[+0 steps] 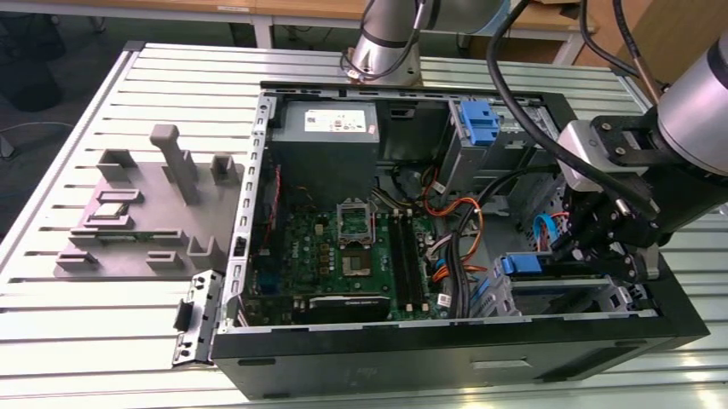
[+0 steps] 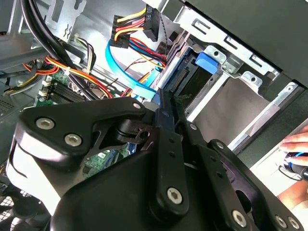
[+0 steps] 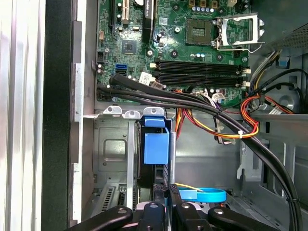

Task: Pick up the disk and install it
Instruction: 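Insert the first disk wire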

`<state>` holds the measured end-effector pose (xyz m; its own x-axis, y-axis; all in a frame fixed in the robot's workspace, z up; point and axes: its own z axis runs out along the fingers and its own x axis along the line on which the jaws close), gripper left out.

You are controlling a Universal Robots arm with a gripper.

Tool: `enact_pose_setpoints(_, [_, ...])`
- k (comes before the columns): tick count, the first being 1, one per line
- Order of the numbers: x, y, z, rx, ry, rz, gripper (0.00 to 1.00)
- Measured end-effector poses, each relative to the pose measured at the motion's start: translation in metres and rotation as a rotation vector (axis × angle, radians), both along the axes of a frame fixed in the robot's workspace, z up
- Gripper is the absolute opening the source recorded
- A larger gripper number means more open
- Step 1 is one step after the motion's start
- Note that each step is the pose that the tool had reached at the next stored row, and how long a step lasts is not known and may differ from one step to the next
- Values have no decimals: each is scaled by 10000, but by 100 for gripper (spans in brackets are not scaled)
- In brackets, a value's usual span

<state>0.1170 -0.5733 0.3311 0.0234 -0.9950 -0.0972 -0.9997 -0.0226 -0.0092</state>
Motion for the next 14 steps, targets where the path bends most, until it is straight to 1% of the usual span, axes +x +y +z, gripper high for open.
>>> enact_pose_setpoints(7, [0, 0, -7, 9, -1, 0, 17])
enact_pose_setpoints(8, [0, 0, -7, 10, -1, 0, 24])
enact_pose_setpoints(11, [0, 0, -4, 2, 0, 0, 24])
enact_pose_setpoints(13, [0, 0, 7, -2, -1, 0, 24])
enact_pose_setpoints(14, [0, 0, 24, 1, 0, 0, 24])
